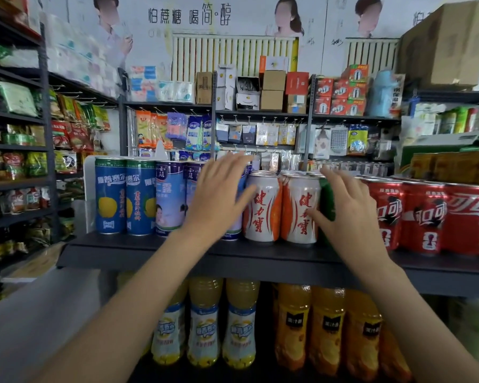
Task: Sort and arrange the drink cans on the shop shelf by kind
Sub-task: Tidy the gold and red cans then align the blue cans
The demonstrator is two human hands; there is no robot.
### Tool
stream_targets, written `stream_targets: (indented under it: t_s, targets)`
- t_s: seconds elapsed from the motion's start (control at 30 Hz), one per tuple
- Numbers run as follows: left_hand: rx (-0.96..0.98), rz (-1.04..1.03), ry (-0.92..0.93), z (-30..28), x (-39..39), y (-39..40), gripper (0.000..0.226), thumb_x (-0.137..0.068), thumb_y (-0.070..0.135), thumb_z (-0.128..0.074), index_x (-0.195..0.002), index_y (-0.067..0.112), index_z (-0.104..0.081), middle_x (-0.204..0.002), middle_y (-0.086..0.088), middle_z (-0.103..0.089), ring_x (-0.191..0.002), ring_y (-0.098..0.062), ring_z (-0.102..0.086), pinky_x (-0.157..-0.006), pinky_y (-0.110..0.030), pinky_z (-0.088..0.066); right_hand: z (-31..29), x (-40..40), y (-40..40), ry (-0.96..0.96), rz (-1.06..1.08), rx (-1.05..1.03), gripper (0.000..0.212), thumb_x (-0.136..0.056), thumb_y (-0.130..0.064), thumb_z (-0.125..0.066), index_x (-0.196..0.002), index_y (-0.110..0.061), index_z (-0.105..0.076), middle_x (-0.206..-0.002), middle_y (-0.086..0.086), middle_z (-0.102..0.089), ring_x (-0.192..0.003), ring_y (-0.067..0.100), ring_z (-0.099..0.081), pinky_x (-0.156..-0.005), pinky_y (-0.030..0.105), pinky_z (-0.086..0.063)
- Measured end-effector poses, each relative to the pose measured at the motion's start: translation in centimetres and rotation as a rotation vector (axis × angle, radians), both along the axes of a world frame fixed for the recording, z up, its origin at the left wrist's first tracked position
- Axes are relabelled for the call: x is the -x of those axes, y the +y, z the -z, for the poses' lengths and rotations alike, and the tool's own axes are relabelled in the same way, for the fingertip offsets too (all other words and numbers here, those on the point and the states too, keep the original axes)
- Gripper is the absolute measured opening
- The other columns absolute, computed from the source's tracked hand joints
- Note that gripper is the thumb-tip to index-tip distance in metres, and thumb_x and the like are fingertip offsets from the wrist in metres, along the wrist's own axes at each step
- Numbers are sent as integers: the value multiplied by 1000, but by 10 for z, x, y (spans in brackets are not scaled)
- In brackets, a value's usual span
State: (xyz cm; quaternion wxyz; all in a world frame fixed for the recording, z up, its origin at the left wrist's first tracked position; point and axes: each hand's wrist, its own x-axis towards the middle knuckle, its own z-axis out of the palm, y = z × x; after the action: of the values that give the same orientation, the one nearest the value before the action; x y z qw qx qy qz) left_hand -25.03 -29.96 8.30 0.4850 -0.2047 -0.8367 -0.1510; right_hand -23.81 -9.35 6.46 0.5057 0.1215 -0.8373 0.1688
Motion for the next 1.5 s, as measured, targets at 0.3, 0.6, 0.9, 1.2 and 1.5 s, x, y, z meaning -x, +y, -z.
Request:
stream_targets:
  t_s: [0.3,0.6,0.9,1.2,1.5]
  targets:
    - [171,-128,-6,16,12,21,80,-80,57,-55,-146,30,-19,-150,5,-24,-142,-20,2,-107,-34,13,-10,-1,8,-255,117,-238,92,-76,-48,-69,-146,-37,-10,-150,-8,-28,-141,24,-6,-111,50,-12]
    - [154,-160,72,19,13,32,80,-77,55,-59,-142,22,-29,-144,-4,-37,-140,-26,-19,-111,-45,2,-14,-4,19,-227,-60,-28,94,-75,-41,-72,-146,-35,-13,-152,-9,-21,-141,17,-4,-114,45,-8]
    - [293,-112,-42,-3,13,81,88,-77,66,-51,-144,18,-20,-149,1,-28,-139,-15,-21,-109,-34,15,-4,-3,62,-281,169,-217,99,-77,-50,-66,-147,-36,3,-155,-9,-17,-143,15,9,-112,50,9]
    - [281,-91,-73,-5,15,81,89,-75,68,-50,-143,21,-18,-148,7,-28,-138,-11,-19,-106,-25,15,-12,0,62,-287,179,-248,97,-75,-53,-67,-147,-32,-5,-152,-10,-21,-143,12,3,-113,52,9]
    - [270,23,-6,-18,0,113,69,-90,60,-30,-146,22,-19,-153,9,-19,-141,-5,-12,-110,-29,17,-36,-4,118,-322,178,-66,99,-72,-58,-65,-146,-39,-1,-157,-8,1,-144,16,8,-113,46,9]
